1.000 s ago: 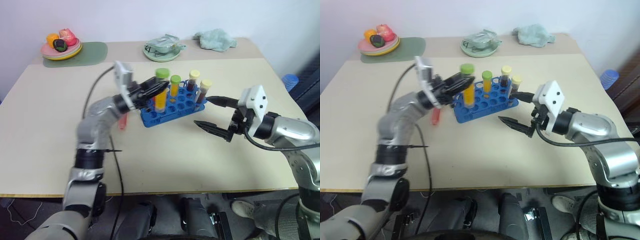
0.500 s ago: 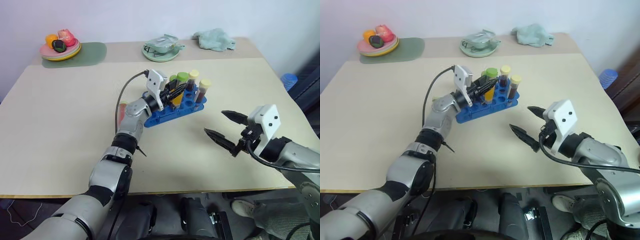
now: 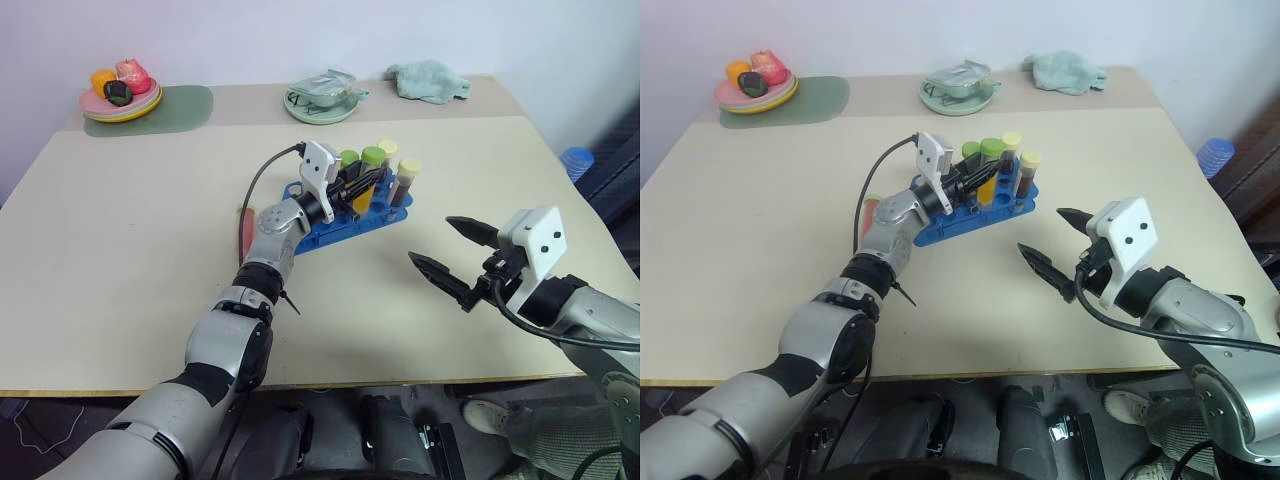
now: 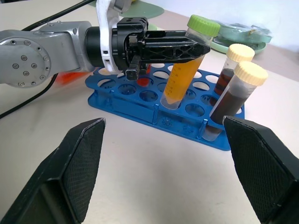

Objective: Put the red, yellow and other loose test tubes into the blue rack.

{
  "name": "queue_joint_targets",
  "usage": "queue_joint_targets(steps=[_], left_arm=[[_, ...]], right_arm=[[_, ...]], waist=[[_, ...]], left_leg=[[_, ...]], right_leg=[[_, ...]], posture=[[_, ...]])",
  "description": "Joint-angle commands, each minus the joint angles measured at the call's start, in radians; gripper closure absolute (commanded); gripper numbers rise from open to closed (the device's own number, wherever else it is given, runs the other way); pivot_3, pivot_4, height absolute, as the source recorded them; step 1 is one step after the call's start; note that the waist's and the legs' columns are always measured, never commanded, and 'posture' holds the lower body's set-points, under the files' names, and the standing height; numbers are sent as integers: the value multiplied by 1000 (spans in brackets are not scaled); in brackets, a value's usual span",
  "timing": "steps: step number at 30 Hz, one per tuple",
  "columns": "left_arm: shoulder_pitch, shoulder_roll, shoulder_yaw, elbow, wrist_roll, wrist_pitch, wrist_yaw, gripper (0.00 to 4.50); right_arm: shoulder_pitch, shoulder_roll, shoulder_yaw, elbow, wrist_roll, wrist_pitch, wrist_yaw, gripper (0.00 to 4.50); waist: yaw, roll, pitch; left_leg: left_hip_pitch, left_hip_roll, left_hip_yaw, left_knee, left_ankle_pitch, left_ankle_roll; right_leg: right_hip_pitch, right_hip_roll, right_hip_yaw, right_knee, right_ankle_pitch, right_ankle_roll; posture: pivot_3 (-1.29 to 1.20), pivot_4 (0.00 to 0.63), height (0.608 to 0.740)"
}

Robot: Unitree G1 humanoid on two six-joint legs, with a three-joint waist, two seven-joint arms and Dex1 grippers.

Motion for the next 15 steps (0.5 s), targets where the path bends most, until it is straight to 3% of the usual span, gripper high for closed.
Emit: queue_joint_targets(steps=[1,10,15], left_arm=[[-15,2,-10,41,38,-12,20,3732],[-27,-15,7,90,42,-27,-5,3732],[-12,-35,57,44,-19,23,-39,1292]], right_arm=[[0,-3,-20,-18,2,-27,2,370],[19,-4,-22,-15,-7,-55,14,370],[26,-9,-26,-20,-4,-59,15,370]], waist=[[0,0,0],[0,0,0],[0,0,0]], left_leg=[[0,0,0,0,0,0],[0,0,1,0,0,0],[0,0,1,0,0,0]], right_leg=[[0,0,0,0,0,0],[0,0,0,0,0,0],[0,0,0,0,0,0]], posture=[[0,150,740],[0,150,740],[0,150,740]])
